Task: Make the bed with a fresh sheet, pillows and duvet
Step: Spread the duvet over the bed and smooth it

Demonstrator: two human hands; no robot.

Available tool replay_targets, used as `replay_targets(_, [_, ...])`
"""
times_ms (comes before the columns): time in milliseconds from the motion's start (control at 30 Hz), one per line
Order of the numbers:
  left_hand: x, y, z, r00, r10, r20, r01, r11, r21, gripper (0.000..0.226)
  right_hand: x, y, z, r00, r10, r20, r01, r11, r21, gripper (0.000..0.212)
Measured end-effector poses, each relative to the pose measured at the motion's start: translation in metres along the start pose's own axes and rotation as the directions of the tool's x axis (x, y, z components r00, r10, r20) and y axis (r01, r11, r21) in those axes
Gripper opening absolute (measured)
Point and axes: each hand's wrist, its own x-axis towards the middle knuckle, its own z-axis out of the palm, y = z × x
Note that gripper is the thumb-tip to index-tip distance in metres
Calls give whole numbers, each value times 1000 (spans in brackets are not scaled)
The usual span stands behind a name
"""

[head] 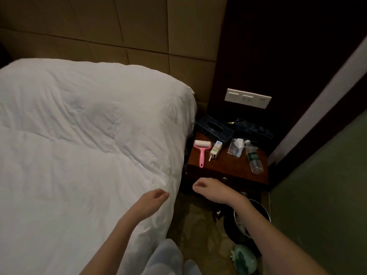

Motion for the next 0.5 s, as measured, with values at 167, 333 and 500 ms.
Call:
replay_targets(167, [68, -3, -32, 995, -96, -21, 94, 994, -53, 38, 97, -24, -56, 997, -69, 39, 70, 997, -13, 33])
replay_targets(333, [152, 17, -76, 990, -115, -76, 108, 990, -96, 38, 189, -44, -100, 997, -82, -11, 82, 997, -15, 31])
replay_targets(500, [225, 63, -127, 993, -61, -106, 52, 995, -84, 37, 241, -50, -142, 996, -69, -51, 72, 996, 48, 29])
